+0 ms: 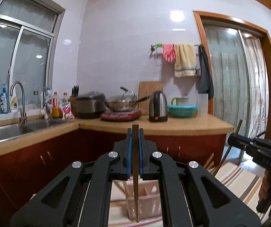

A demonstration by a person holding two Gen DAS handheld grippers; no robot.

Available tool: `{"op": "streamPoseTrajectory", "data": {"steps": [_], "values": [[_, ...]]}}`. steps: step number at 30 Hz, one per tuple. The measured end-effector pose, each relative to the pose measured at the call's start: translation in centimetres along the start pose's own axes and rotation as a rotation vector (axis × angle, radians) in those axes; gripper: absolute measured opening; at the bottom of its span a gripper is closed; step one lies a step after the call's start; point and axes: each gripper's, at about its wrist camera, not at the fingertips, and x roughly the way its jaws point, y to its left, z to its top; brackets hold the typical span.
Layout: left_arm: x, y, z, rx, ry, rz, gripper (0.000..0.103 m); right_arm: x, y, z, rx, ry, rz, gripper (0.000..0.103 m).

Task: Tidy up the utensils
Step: 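Lift the left tool's chopstick upright over the caddy while the right tool carries its own, then lower the chopstick into the caddy and open the left tool while the right tool releases its own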

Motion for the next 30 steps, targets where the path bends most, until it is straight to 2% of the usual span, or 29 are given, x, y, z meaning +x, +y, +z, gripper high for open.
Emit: {"op": "streamPoseTrajectory", "data": {"steps": [9, 14, 22, 30], "values": [[2.8, -0.3, 4.1, -0.004, -0.118, 0.013, 0.006, 2.7, -1.1, 2.0, 0.003, -0.066, -0.011, 0.007], [6.4, -0.1, 3.6, -0.044, -0.115, 0.020, 0.006, 5.0, -1.4, 1.5, 0.001, -0.059, -0.016, 0.007], [11.5, -0.3, -1.9, -0.050, 0.009, 0.021, 0.006, 8.8, -2.2, -1.7, 0.017, 0.022, -0.010, 0.007], [14.1, 0.2, -7.0, -0.070, 0.151, 0.023, 0.006, 10.2, -2.2, -4.6, 0.018, 0.098, -0.010, 0.007]]}}
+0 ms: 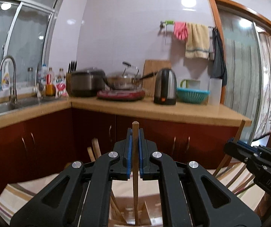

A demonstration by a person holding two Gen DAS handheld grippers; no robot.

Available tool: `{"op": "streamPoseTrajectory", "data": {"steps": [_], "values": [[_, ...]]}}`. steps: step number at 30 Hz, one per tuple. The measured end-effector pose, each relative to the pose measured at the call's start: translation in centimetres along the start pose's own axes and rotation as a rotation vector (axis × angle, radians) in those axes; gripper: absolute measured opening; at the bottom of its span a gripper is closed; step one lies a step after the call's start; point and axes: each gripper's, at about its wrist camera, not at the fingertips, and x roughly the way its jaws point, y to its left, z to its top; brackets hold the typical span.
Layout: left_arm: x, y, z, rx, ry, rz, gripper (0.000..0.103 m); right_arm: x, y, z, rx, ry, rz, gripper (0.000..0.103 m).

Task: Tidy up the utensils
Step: 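Lower the chopstick into the caddy and open the left tool while the right tool releases its own, then move both open tools back down toward the last chopsticks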

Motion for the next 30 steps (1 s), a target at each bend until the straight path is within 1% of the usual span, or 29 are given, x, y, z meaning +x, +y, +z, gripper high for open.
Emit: {"op": "streamPoseTrajectory", "data": {"steps": [6, 9, 11, 12, 14, 17, 18, 20, 21, 22, 24, 30], "values": [[0.9, 0.1, -1.7, -0.010, 0.065, 0.003, 0.006, -0.2, 0.3, -0.1, -0.009, -0.001, -0.015, 0.007], [0.9, 0.0, -2.0, -0.005, 0.076, 0.006, 0.010, -0.1, 0.2, -0.1, -0.005, 0.004, -0.015, 0.008], [0.8, -0.1, -2.2, -0.001, 0.083, 0.008, 0.015, -0.2, 0.3, 0.0, -0.008, 0.005, -0.015, 0.011], [0.9, -0.1, -2.2, 0.000, 0.089, 0.004, 0.019, -0.3, 0.5, 0.1, -0.009, 0.003, -0.017, 0.017], [0.7, -0.2, -2.3, 0.007, 0.094, 0.007, 0.023, -0.4, 0.4, 0.2, -0.009, -0.003, -0.020, 0.029], [0.5, -0.7, -2.3, 0.019, 0.101, 0.006, 0.031, -0.7, 0.7, 0.4, -0.017, -0.004, -0.019, 0.033], [0.4, -0.8, -2.3, 0.021, 0.102, 0.003, 0.036, -0.9, 0.8, 0.4, -0.019, -0.009, -0.021, 0.037], [0.0, -1.1, -2.3, 0.023, 0.098, -0.001, 0.046, -1.5, 0.8, 0.5, -0.022, -0.021, -0.025, 0.041], [-0.3, -1.2, -2.2, 0.022, 0.090, 0.005, 0.056, -1.8, 0.8, 0.6, -0.024, -0.025, -0.027, 0.044], [-0.6, -1.2, -2.1, 0.013, 0.082, 0.005, 0.060, -2.2, 0.9, 0.7, -0.028, -0.030, -0.031, 0.045], [-0.9, -1.2, -2.0, -0.001, 0.083, 0.005, 0.061, -2.8, 0.8, 0.9, -0.029, -0.038, -0.035, 0.048], [-1.5, -1.2, -1.7, -0.001, 0.083, 0.016, 0.070, -4.9, 0.3, 0.9, -0.027, -0.047, -0.052, 0.051]]}}
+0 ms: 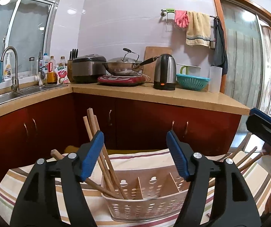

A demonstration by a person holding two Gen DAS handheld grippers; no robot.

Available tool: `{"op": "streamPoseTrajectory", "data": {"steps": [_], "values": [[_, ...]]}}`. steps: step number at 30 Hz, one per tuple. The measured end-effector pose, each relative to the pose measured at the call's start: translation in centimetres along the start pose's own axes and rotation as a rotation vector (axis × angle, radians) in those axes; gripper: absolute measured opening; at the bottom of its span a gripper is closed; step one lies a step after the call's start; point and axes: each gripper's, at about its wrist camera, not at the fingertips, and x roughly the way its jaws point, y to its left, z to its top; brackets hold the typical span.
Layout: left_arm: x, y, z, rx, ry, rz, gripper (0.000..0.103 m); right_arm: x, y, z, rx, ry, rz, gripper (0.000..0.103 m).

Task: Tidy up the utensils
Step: 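Move both open tools back down toward the last chopsticks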

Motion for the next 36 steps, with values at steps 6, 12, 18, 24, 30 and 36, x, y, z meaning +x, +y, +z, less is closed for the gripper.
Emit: {"op": "streamPoseTrajectory", "data": {"steps": [6, 12, 18, 24, 30, 36], "values": [[-2.0, -0.4, 0.5, 0.001, -0.018, 0.015, 0.078, -1.8, -0.6, -0.3, 0.005, -0.001, -0.019, 0.052], [-5.6, -0.8, -0.4, -0.029, -0.025, 0.050, 0.082, -4.3, -1.2, -1.4, 0.019, 0.018, -0.033, 0.053], [-10.0, -1.5, -4.3, -0.083, 0.007, 0.077, 0.083, -7.8, -2.1, -4.7, 0.029, 0.073, -0.060, 0.053], [-13.6, -3.2, -8.9, -0.104, 0.060, 0.100, 0.083, -11.1, -3.0, -9.2, 0.056, 0.164, -0.074, 0.053], [-15.8, -5.0, -13.2, -0.127, 0.129, 0.100, 0.083, -13.7, -3.6, -12.9, 0.047, 0.226, -0.083, 0.053], [-16.6, -6.6, -16.9, -0.135, 0.197, 0.092, 0.083, -16.1, -3.9, -15.8, 0.023, 0.267, -0.082, 0.053]]}}
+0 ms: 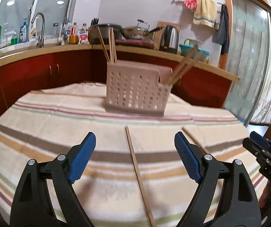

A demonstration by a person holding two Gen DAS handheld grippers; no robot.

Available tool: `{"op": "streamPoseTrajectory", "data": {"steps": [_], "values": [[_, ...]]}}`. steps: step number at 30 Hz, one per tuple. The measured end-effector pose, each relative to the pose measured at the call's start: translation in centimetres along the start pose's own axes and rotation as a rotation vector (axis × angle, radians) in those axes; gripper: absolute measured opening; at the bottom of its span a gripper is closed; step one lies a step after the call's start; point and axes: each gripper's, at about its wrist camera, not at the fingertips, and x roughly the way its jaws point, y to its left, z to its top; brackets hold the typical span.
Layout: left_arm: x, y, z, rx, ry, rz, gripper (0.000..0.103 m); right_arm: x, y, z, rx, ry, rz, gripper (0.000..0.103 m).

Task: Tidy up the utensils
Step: 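Move both open tools back down toward the last chopsticks, then close the left tool on a chopstick while the right tool holds its own chopstick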

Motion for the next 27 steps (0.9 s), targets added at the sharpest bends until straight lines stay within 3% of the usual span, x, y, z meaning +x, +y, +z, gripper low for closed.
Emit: {"op": "streamPoseTrajectory", "data": {"steps": [8, 19, 23, 25, 27], "values": [[0.8, -1.1, -4.3, -0.009, 0.114, -0.013, 0.083, -0.7, 0.0, -3.8, -0.017, 0.085, 0.019, 0.045], [2.7, -0.7, -6.9, -0.032, 0.207, 0.016, 0.083, 0.2, -0.3, -6.7, 0.034, 0.167, 0.020, 0.031], [2.8, -0.9, -7.2, -0.007, 0.209, 0.019, 0.082, 0.5, -0.5, -7.5, 0.056, 0.190, 0.011, 0.018], [2.8, -1.0, -7.2, 0.007, 0.211, 0.027, 0.077, 0.6, -0.5, -7.5, 0.060, 0.200, 0.023, 0.009], [2.7, -1.0, -7.3, 0.036, 0.211, 0.038, 0.069, 0.7, -0.1, -7.4, 0.052, 0.201, 0.023, 0.007]]}}
